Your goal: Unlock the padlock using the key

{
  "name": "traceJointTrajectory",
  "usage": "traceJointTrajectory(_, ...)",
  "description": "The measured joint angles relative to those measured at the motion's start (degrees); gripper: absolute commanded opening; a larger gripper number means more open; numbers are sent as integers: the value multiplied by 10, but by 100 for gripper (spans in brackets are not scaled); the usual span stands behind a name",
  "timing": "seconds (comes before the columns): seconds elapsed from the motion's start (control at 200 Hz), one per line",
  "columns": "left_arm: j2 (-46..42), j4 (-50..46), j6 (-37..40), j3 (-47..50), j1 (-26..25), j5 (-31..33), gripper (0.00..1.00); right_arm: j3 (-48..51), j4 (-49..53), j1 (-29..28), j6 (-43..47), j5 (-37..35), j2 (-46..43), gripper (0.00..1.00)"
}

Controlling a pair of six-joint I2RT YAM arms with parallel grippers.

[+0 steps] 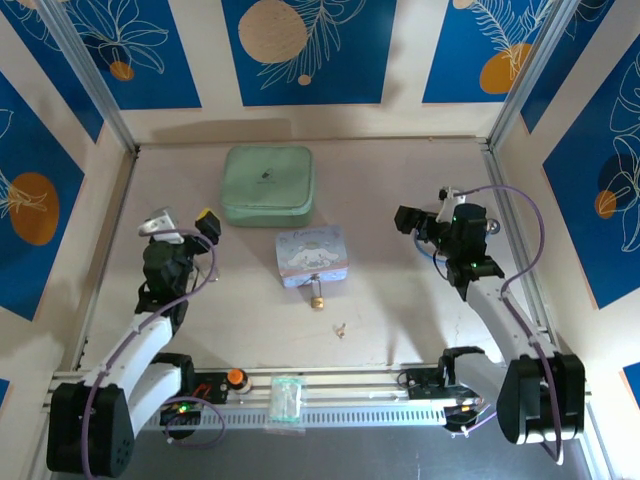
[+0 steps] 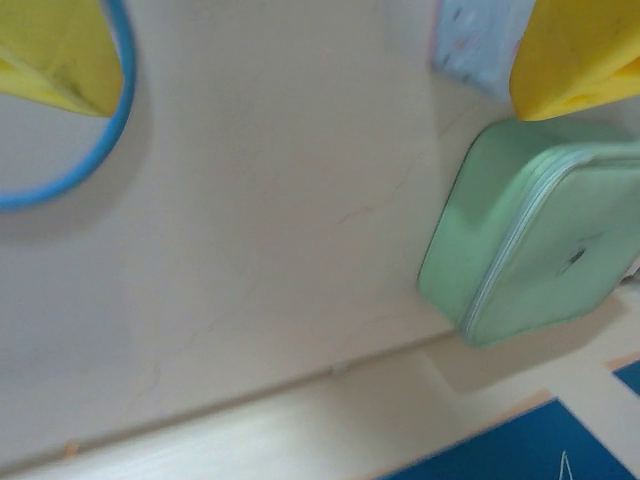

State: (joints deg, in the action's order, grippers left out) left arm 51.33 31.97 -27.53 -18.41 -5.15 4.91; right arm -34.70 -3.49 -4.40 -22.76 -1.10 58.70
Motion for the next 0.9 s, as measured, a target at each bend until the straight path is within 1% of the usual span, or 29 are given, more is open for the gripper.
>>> traceJointTrajectory(0.075, -15, -29, -47, -1, 0, -41, 100, -10, 65, -20, -22, 7, -12, 99)
traceJointTrajectory(0.16, -37, -74, -84, -2, -2, -81, 100, -20, 133, -56, -44, 10, -19, 99)
traceJointTrajectory(0.225, -53, -145, -95, -20, -14, -106, 100, -24, 177, -90, -59, 9, -23, 99)
traceJointTrajectory(0.27, -56, -198, -97, -42, -28, -110, 100, -25, 204, -116, -70, 7, -23, 99)
traceJointTrajectory(0.38, -67, -303, -106, -92, -94, -109, 100, -25, 261, -192, -92, -12, -23, 100)
traceJointTrajectory(0.45, -69, -357, -121, -113, -142, -103, 100, -25, 290, -245, -111, -30, -20, 97)
traceJointTrajectory(0.6, -46, -421, -153, -132, -228, -79, 100, -25, 330, -347, -162, -70, 5, 94)
traceJointTrajectory(0.685, -19, -445, -162, -145, -280, -57, 100, -25, 346, -410, -199, -98, 26, 83)
traceJointTrajectory(0.775, 4, -454, -171, -156, -331, -38, 100, -29, 360, -469, -233, -122, 56, 77)
traceJointTrajectory(0.82, 10, -455, -175, -158, -353, -31, 100, -30, 359, -492, -249, -129, 68, 72)
traceJointTrajectory(0.9, 17, -455, -184, -158, -389, -18, 100, -31, 355, -527, -274, -138, 92, 67)
